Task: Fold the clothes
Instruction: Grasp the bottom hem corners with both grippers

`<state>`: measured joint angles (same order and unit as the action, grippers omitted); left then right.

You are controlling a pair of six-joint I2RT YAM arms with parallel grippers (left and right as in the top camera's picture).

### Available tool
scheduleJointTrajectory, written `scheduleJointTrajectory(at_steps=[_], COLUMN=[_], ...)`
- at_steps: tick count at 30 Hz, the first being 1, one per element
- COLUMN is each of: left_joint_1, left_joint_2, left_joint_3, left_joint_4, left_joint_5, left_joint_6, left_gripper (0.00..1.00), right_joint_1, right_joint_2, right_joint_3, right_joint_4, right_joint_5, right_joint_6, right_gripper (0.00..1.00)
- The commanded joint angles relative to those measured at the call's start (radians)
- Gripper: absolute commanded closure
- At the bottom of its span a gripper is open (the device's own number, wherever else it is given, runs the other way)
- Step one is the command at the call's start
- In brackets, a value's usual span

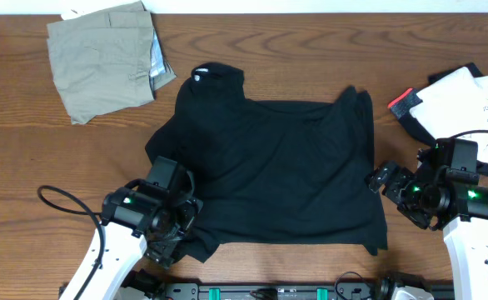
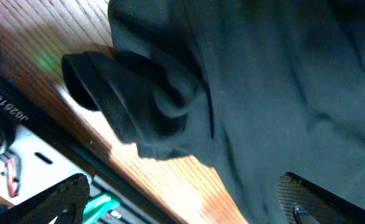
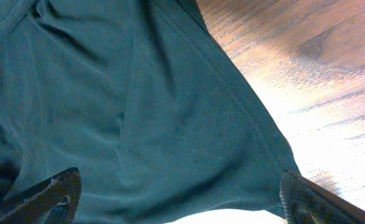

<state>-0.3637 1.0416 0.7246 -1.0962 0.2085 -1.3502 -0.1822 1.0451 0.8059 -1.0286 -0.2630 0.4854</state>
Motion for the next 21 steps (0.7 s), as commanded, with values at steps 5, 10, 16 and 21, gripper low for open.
scheduleJointTrajectory(at_steps=[5,10,16,21], left_joint_1=[-0.004,-0.004,-0.004,-0.004], left_joint_2=[0.003,0.003,0.011,0.034], left_joint_3=[-0.106,-0.162,-0.208,-0.231], left_joint_4=[0.078,0.138,0.185,0.221], left_joint_5=[-0.012,0.011,0.008,0.015], left_joint_6=[-0.071,-0.077,-0.077,-0.076], left_gripper=[0.02,0.02,0.02,0.0], right_joint_1=[-0.013,-0.013,-0.013,-0.013], right_joint_2=[-0.006,-0.006,-0.006,-0.006], right_joint_3=[0.017,0.017,0.017,0.017], right_joint_4=[0.0,0.0,-0.004,-0.025], right_joint_5=[-0.011,-0.011,-0.011,0.007], right_joint_6=[0.008,0.008,0.008,0.008], right_gripper=[0.01,0.01,0.01,0.01])
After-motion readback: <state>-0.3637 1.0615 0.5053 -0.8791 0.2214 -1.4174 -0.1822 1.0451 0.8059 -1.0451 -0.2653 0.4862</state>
